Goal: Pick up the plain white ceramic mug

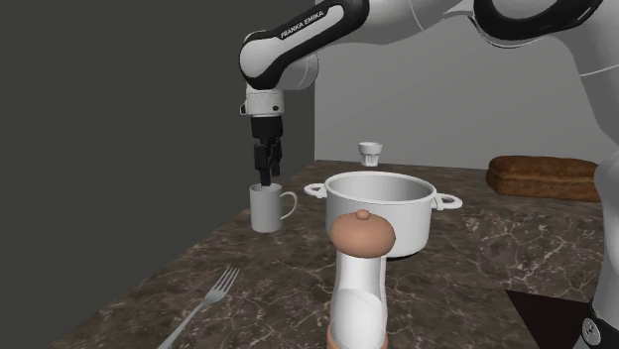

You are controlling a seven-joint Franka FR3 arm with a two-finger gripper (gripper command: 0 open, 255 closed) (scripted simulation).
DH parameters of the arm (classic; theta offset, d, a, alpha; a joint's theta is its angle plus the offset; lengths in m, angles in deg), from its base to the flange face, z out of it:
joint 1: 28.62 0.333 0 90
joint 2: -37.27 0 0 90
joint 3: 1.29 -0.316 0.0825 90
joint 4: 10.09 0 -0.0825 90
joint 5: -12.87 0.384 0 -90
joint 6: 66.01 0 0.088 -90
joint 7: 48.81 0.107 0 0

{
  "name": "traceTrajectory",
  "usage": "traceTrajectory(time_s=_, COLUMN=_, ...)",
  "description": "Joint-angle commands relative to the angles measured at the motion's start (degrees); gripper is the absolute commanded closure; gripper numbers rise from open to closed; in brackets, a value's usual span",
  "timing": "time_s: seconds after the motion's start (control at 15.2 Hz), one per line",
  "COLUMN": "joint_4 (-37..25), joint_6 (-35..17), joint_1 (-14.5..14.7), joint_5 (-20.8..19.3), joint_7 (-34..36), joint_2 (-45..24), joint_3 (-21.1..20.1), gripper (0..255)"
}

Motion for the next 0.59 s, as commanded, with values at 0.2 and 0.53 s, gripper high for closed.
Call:
traceTrajectory(time_s=0.2, joint_4=1.3, joint_6=-2.9, joint_1=-0.2, joint_5=0.4, joint_7=-0.4, joint_2=-1.6, joint_3=-0.2, gripper=0)
traceTrajectory(time_s=0.53, joint_4=2.4, joint_6=-4.6, joint_1=-0.2, joint_5=0.5, joint_7=-0.4, joint_2=-2.2, joint_3=-0.3, gripper=255)
